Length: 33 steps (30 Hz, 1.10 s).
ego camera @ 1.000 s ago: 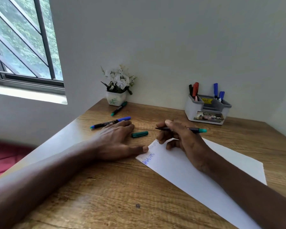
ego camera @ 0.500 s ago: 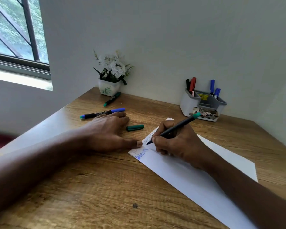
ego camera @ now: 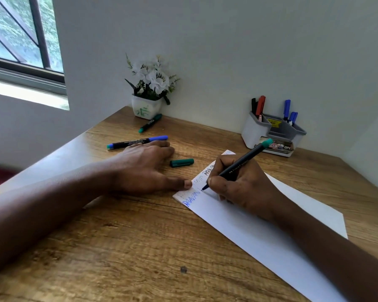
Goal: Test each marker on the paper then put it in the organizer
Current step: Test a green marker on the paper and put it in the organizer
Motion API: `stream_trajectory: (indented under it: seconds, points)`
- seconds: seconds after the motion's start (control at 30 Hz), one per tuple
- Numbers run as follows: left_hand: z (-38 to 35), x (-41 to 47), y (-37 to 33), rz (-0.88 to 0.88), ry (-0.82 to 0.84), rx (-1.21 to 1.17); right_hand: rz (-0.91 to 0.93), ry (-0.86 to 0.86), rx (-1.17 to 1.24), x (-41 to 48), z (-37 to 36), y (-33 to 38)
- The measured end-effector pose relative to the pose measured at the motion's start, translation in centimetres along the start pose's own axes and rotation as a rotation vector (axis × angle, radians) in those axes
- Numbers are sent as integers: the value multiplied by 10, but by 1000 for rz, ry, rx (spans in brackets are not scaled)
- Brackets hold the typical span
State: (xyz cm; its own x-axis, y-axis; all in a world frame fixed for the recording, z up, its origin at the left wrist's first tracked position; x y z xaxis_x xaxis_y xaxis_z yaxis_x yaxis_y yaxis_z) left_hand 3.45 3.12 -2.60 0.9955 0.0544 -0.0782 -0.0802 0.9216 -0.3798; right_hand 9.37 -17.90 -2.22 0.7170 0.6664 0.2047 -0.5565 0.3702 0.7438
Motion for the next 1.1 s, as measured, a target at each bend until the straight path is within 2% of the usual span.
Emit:
stream_trajectory:
  seconds: [0.93,1.1]
  points:
    - [0,1,1,8,8,-18,11,-12,-8,1,-1,-2]
    - [1,1,1,9,15,-21,-8,-78,39,1,0,-3]
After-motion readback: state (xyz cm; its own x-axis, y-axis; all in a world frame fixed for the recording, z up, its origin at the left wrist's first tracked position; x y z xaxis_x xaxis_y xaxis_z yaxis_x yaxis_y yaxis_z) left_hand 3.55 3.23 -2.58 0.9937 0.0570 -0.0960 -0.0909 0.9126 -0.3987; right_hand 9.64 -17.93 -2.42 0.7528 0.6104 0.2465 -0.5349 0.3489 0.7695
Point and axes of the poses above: each hand's wrist, its own x-axis towards the middle knuckle, its own z-axis out of the back of the hand, y = z × x, the point moved 2 cm from there along x, towards the middle knuckle, and after that the axes turned 5 degrees about -x, right-handed, at the moved point
